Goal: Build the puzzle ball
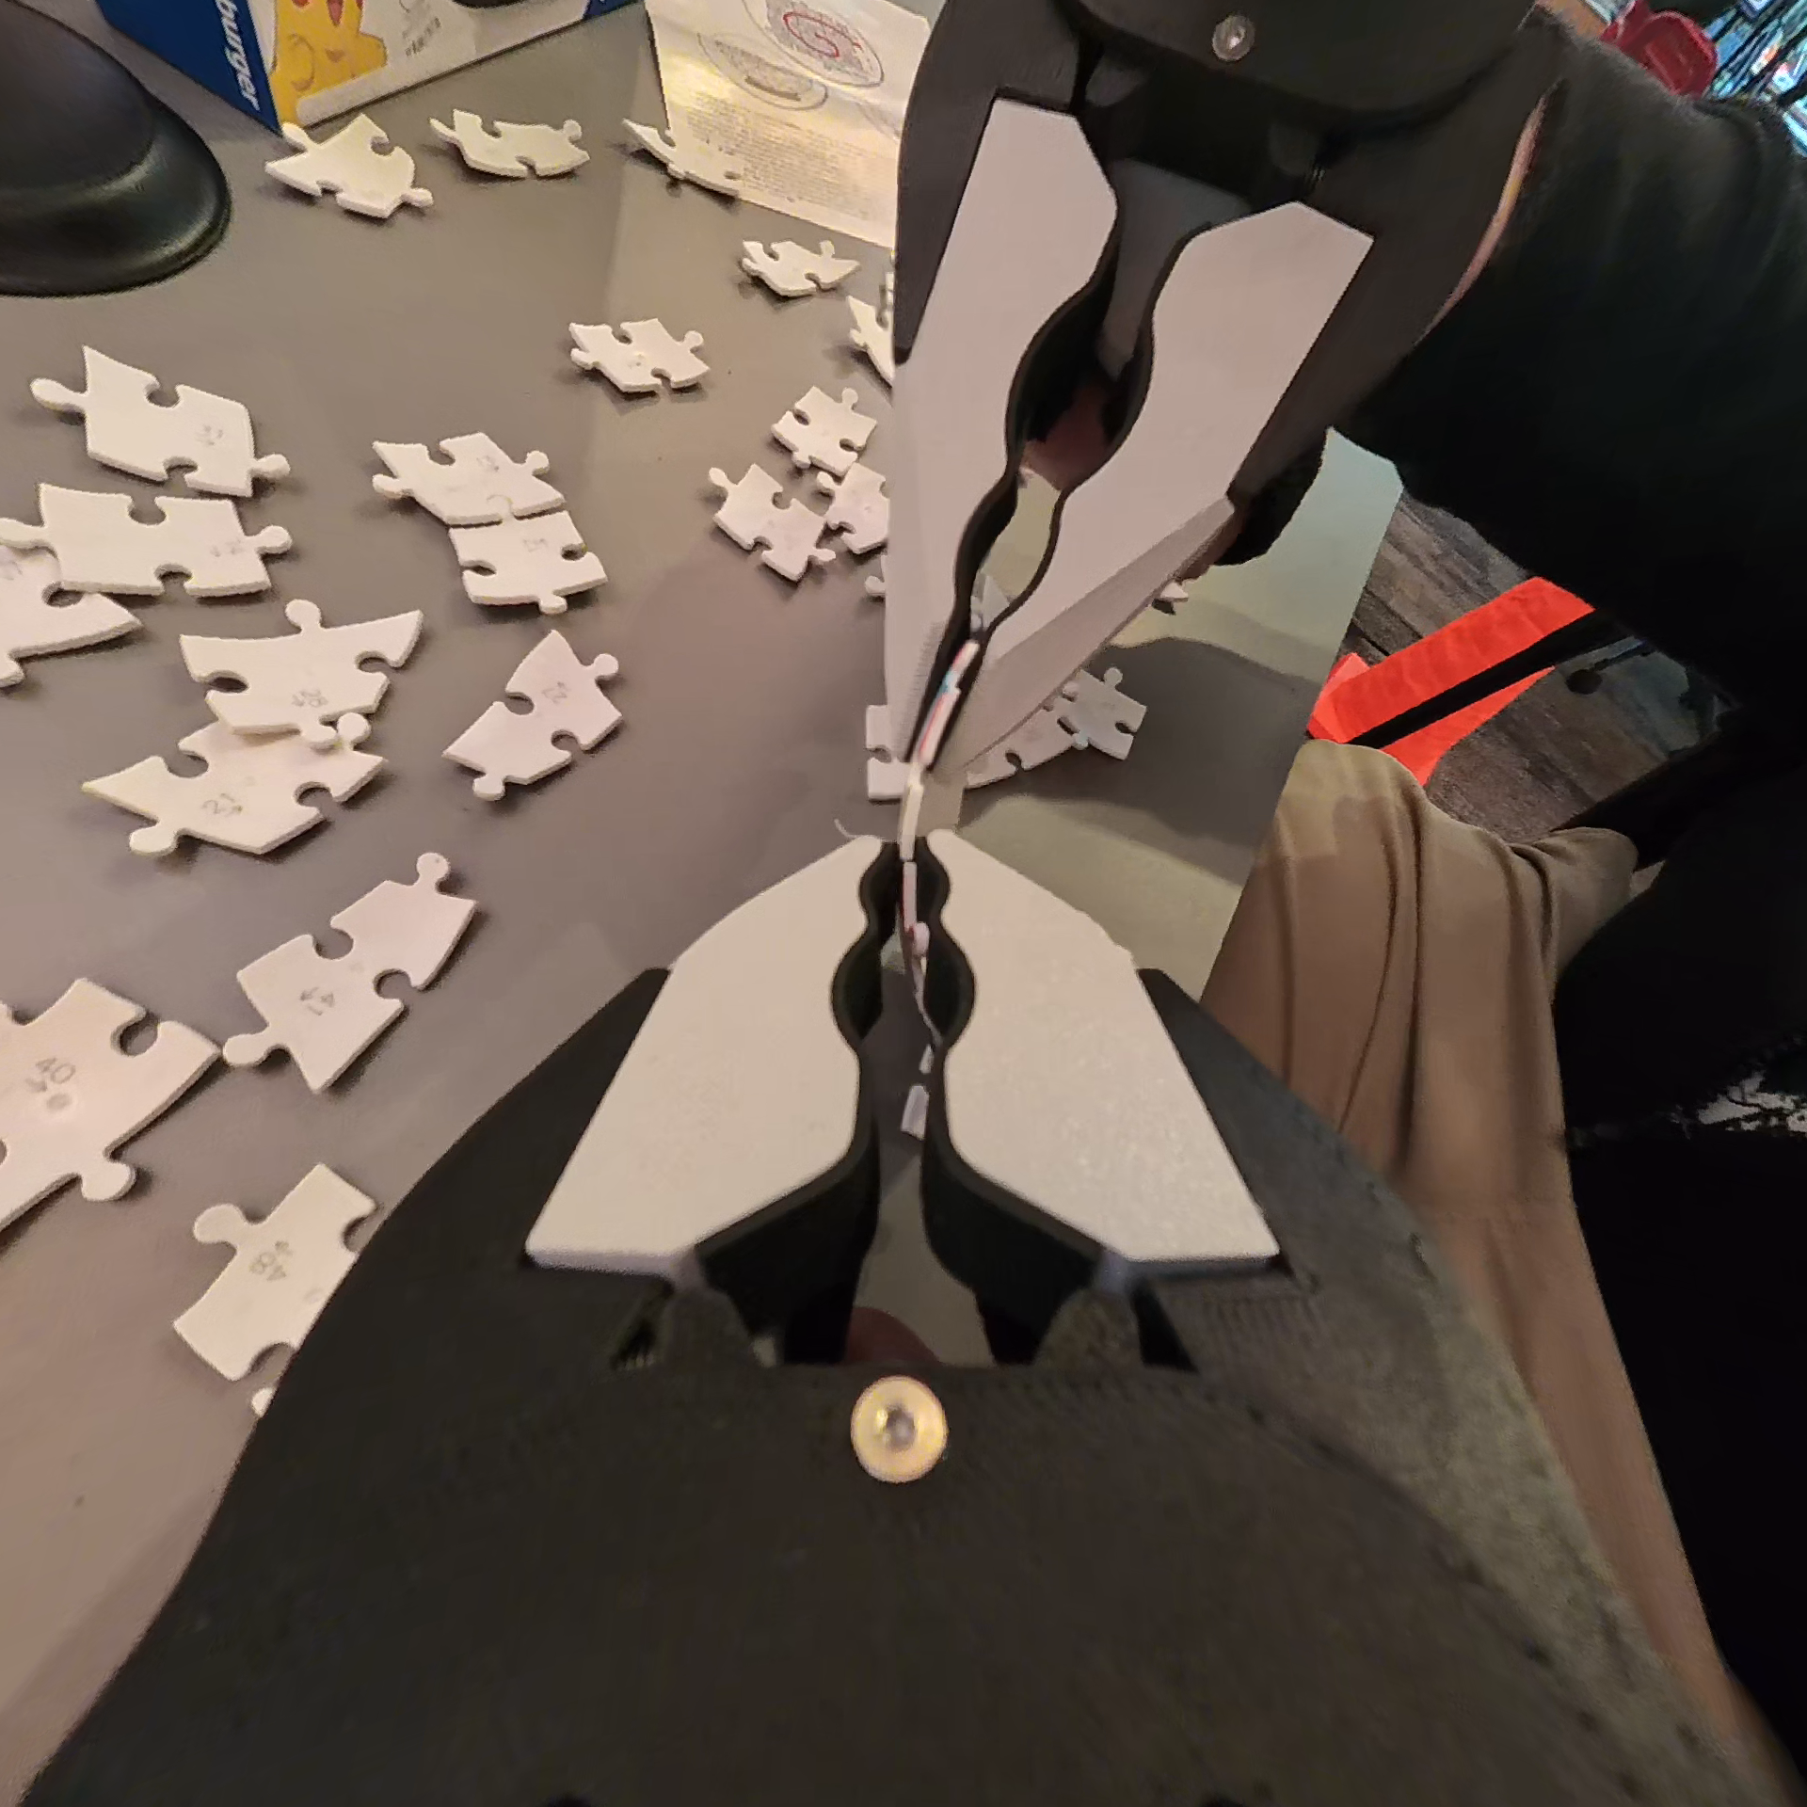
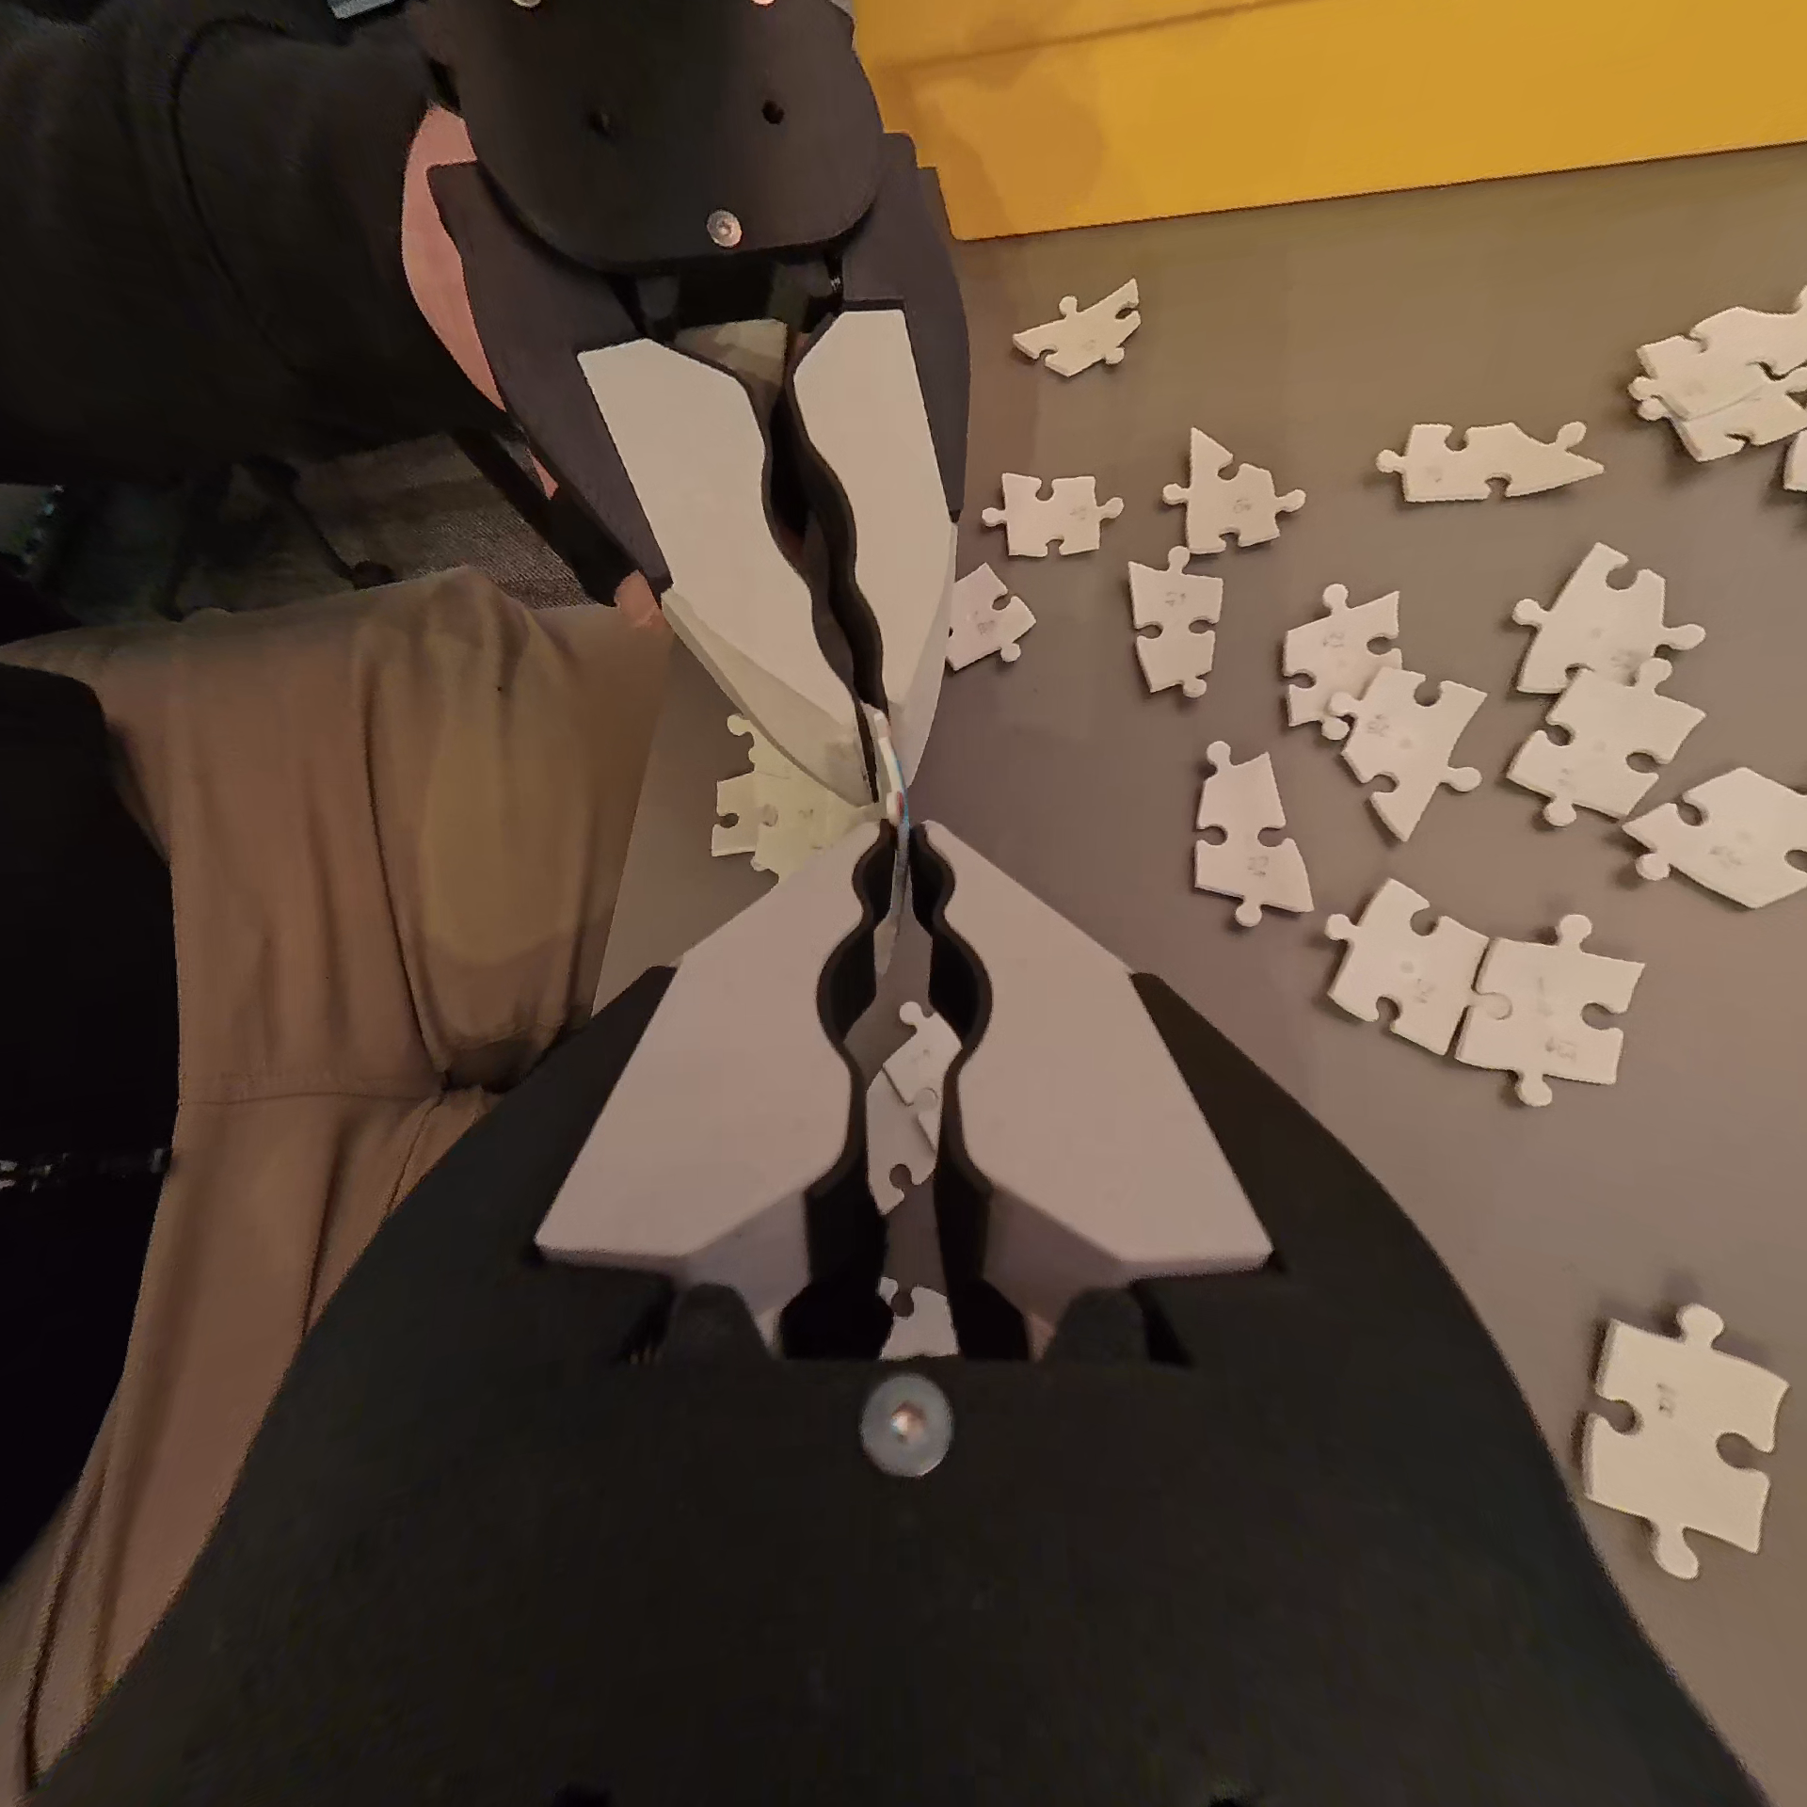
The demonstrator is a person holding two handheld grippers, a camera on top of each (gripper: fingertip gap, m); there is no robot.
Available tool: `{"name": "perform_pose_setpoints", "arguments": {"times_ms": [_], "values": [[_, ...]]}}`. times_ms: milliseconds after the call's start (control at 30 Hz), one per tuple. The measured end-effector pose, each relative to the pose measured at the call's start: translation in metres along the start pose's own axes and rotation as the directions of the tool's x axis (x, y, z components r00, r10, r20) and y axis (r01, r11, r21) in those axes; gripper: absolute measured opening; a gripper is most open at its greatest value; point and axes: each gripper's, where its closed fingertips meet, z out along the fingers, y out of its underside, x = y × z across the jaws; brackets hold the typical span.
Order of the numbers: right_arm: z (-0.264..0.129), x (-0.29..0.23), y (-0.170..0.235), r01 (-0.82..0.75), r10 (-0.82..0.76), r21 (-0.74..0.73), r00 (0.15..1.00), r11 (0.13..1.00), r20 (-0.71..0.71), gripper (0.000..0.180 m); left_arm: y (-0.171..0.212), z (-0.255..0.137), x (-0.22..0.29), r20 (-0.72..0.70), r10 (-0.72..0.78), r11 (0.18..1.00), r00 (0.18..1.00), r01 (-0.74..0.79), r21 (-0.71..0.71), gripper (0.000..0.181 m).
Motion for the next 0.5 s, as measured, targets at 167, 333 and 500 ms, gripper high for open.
{"name": "perform_pose_setpoints", "arguments": {"times_ms": [167, 333, 500], "values": [[-0.0043, 0.0049, 0.0001, 0.009, -0.01, -0.007, 0.999, 1.0, -0.033, 0.009, -0.0004, 0.0003, -0.0004, 0.007, 0.004, 1.0, 1.0, -0.004, 0.004, 0.003], [-0.0009, 0.0023, -0.0006, 0.014, -0.014, -0.001, 1.0, 1.0, -0.023, 0.002, -0.0016, 0.0015, -0.0006, 0.015, 0.007, 1.0, 1.0, -0.007, 0.01, 0.003], [-0.0008, 0.002, -0.0023, -0.009, 0.009, 0.016, 1.0, 1.0, -0.006, 0.001, -0.0028, 0.0004, -0.002, 0.025, 0.007, 1.0, 1.0, -0.008, 0.018, 0.003]]}}
